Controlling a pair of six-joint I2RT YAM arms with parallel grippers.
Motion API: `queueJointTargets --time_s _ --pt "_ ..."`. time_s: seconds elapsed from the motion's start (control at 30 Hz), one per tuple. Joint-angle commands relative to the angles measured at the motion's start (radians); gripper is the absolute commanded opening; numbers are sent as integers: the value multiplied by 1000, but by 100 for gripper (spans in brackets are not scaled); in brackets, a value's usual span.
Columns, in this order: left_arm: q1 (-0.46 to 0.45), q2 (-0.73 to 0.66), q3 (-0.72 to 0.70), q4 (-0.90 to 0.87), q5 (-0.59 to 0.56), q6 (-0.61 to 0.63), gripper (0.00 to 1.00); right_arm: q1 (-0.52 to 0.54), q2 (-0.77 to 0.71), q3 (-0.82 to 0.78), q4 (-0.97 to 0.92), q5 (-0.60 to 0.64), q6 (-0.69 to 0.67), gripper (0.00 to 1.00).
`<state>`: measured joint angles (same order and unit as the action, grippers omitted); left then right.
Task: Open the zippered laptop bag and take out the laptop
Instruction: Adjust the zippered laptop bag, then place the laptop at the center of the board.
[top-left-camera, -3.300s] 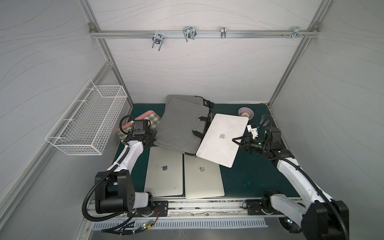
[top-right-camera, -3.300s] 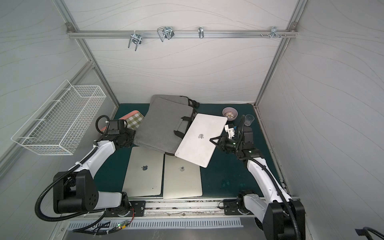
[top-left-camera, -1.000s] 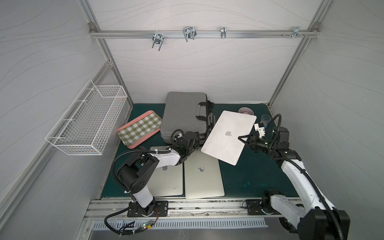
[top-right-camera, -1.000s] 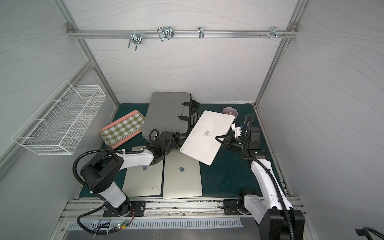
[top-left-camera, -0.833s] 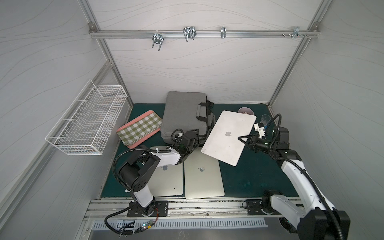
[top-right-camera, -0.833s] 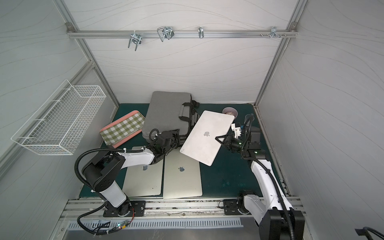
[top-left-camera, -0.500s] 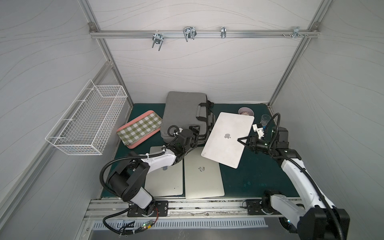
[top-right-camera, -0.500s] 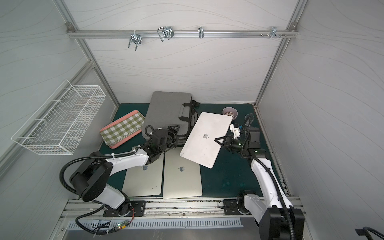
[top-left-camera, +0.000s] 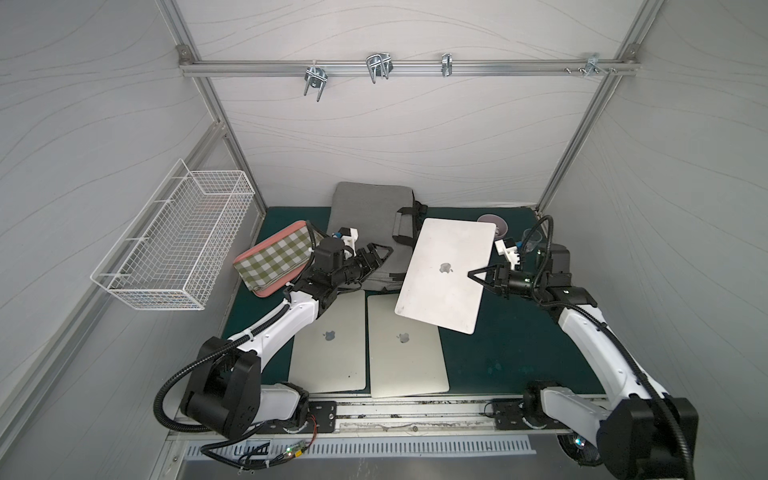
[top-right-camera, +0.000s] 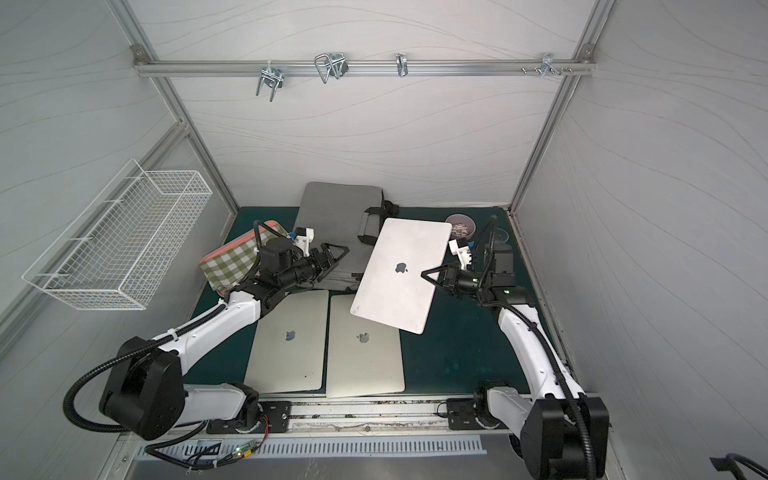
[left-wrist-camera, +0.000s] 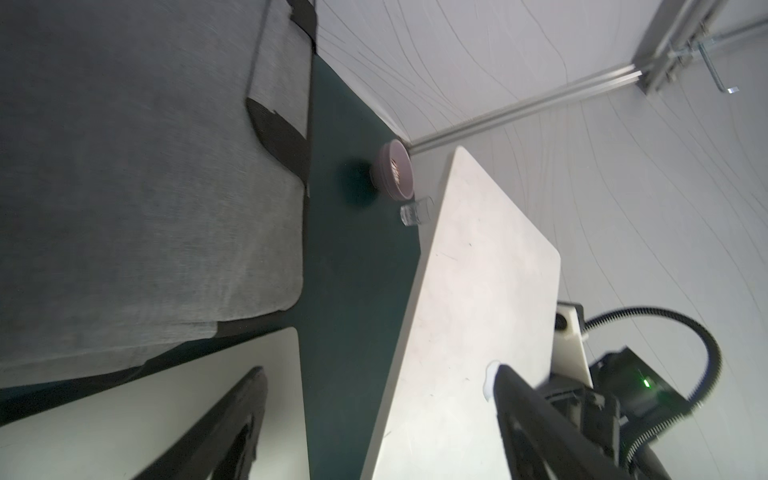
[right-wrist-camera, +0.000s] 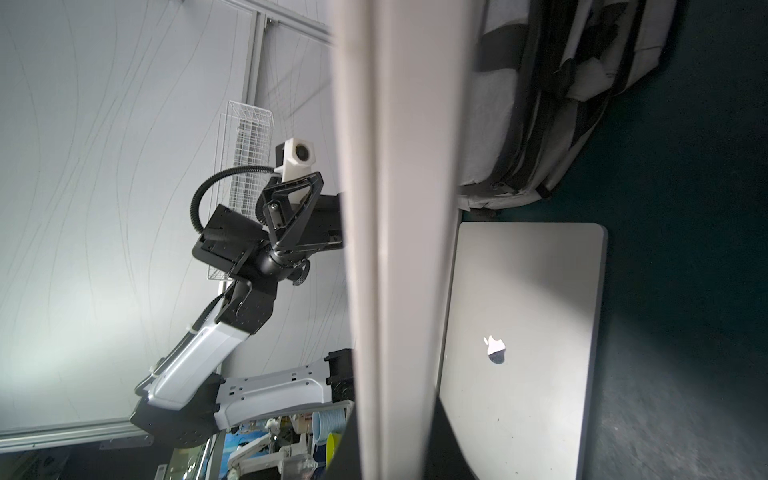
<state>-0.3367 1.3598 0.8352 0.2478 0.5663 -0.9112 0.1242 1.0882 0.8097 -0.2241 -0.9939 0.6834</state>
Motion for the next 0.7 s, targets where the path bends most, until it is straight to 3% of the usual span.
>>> queueJointTargets --time_s 0.0,0.1,0.37,0.5,0.67 --pt "18 63 79 116 260 59 85 46 1 70 176 -109 20 0" --pt "19 99 117 103 322 70 84 66 24 72 280 -118 98 0" --pt "22 173 212 62 459 33 71 107 101 125 316 -142 108 0" --pt "39 172 206 153 513 -71 58 107 149 151 332 -178 115 0" --pt "39 182 189 388 594 -259 47 97 215 185 354 -233 130 0"
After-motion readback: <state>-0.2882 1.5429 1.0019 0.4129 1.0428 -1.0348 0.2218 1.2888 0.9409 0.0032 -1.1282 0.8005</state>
